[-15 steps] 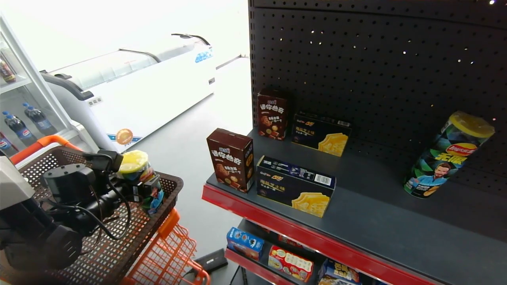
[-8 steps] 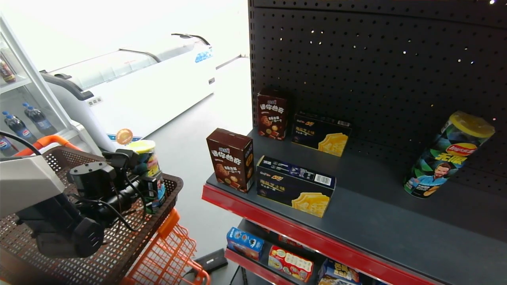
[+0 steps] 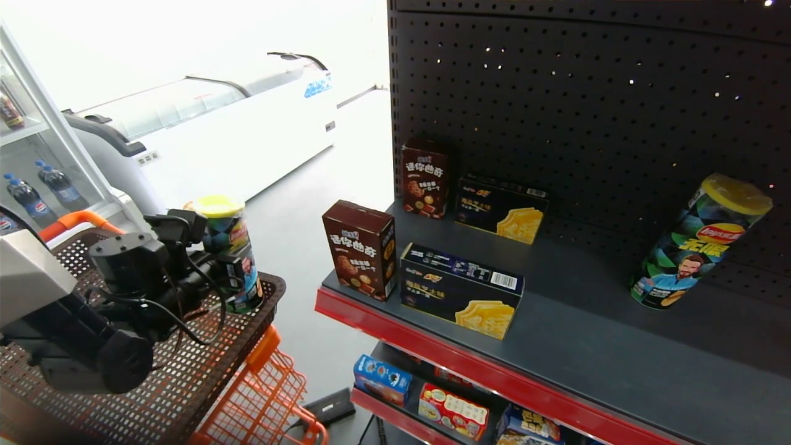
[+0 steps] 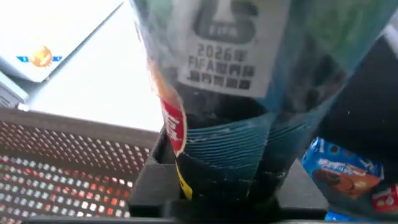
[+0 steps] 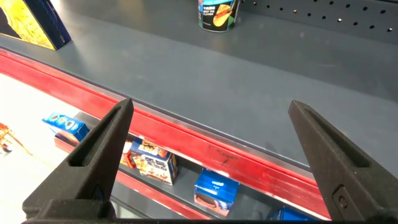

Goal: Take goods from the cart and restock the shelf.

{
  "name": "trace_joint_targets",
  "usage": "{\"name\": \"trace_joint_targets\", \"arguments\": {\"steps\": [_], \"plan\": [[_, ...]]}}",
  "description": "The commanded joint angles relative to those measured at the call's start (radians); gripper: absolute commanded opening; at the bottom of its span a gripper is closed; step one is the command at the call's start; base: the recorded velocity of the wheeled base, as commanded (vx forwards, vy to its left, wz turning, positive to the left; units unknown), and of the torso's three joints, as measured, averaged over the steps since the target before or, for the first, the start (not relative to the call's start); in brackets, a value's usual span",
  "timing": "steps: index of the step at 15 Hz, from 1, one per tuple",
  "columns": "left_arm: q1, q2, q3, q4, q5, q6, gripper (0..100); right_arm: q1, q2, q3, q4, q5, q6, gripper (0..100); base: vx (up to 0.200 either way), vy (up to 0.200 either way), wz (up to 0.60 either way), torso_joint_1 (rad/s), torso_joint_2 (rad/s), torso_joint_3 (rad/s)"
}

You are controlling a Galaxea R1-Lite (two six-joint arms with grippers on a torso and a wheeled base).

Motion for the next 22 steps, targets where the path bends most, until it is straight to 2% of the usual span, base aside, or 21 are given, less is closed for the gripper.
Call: {"name": "trace_joint_targets", "arguments": {"steps": [1, 3, 5, 8, 9, 10, 13, 15, 18, 22], "plan": [[-0.009, -0.106, -0.006, -0.014, 0.002, 0.006, 0, 0.0, 0.001, 0.0, 0.0, 0.0, 0.0, 100, 0.0, 0.0, 0.0, 0.0, 0.0, 0.0], [-0.001, -0.134, -0.034, -0.032, 0.004, 0.033, 0, 0.0, 0.001, 0.0, 0.0, 0.0, 0.0, 100, 0.0, 0.0, 0.0, 0.0, 0.0, 0.0], [-0.018, -0.223, -0.031, 0.001, 0.0, 0.032, 0, 0.0, 0.001, 0.0, 0.0, -0.001, 0.0, 100, 0.0, 0.0, 0.0, 0.0, 0.0, 0.0], [-0.058, -0.376, -0.043, 0.202, -0.019, 0.024, 0, 0.0, 0.001, 0.0, 0.0, 0.0, 0.0, 100, 0.0, 0.0, 0.0, 0.0, 0.0, 0.0], [-0.102, -0.421, -0.017, 0.268, -0.036, 0.029, 0, 0.0, 0.001, 0.0, 0.0, 0.0, 0.0, 100, 0.0, 0.0, 0.0, 0.0, 0.0, 0.0], [-0.142, -0.453, 0.005, 0.287, -0.038, 0.029, 0, 0.0, 0.001, 0.0, 0.0, -0.001, 0.0, 100, 0.0, 0.0, 0.0, 0.0, 0.0, 0.0], [-0.217, -0.487, 0.018, 0.287, -0.049, 0.019, 0, 0.0, 0.001, 0.0, 0.0, 0.0, 0.0, 100, 0.0, 0.0, 0.0, 0.0, 0.0, 0.0], [-0.256, -0.5, 0.044, 0.285, -0.108, -0.007, 0, 0.0, 0.001, 0.0, 0.0, 0.0, 0.0, 100, 0.0, 0.0, 0.0, 0.0, 0.0, 0.0], [-0.266, -0.542, 0.069, 0.291, -0.162, -0.008, 0, 0.0, 0.001, 0.0, 0.0, 0.0, 0.0, 100, 0.0, 0.0, 0.0, 0.0, 0.0, 0.0], [-0.257, -0.602, 0.092, 0.294, -0.19, -0.014, 0, 0.0, -0.001, 0.0, 0.0, 0.0, 0.0, 100, 0.0, 0.0, 0.0, 0.0, 0.0, 0.0]]}}
